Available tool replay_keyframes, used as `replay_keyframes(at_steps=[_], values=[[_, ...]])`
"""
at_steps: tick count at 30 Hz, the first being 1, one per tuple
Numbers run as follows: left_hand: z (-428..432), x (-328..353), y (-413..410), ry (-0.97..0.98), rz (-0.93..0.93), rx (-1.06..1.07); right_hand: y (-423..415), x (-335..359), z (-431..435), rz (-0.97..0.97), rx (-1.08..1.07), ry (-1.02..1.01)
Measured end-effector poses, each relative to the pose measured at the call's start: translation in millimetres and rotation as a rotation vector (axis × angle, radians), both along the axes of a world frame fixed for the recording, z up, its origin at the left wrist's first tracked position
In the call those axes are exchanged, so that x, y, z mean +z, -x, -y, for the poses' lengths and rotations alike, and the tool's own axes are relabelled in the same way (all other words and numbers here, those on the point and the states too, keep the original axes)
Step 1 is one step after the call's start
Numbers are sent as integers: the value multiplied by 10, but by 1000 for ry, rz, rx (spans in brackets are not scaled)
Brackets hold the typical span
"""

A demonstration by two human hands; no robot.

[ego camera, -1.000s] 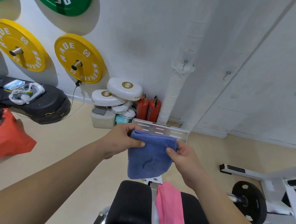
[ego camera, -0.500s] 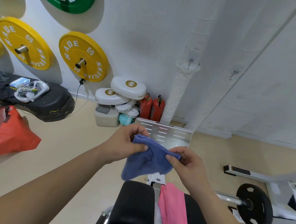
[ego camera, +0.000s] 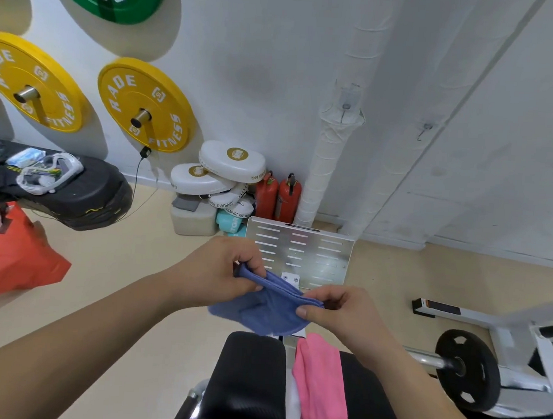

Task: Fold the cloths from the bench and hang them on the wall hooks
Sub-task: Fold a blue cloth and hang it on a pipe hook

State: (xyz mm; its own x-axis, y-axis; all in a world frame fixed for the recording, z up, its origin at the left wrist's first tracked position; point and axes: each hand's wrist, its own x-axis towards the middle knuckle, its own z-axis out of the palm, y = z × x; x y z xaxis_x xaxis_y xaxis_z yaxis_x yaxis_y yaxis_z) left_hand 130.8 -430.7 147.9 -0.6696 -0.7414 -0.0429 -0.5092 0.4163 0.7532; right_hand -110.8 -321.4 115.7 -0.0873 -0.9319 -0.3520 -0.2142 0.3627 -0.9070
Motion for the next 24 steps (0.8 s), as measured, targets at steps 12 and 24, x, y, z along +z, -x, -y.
replay_keyframes(at_steps=[12, 24], values=[[8, 132, 31, 117, 23, -45, 10, 111, 5, -543, 28, 351], [129, -238, 71, 91, 211, -44, 88, -64, 50, -627, 116, 245]])
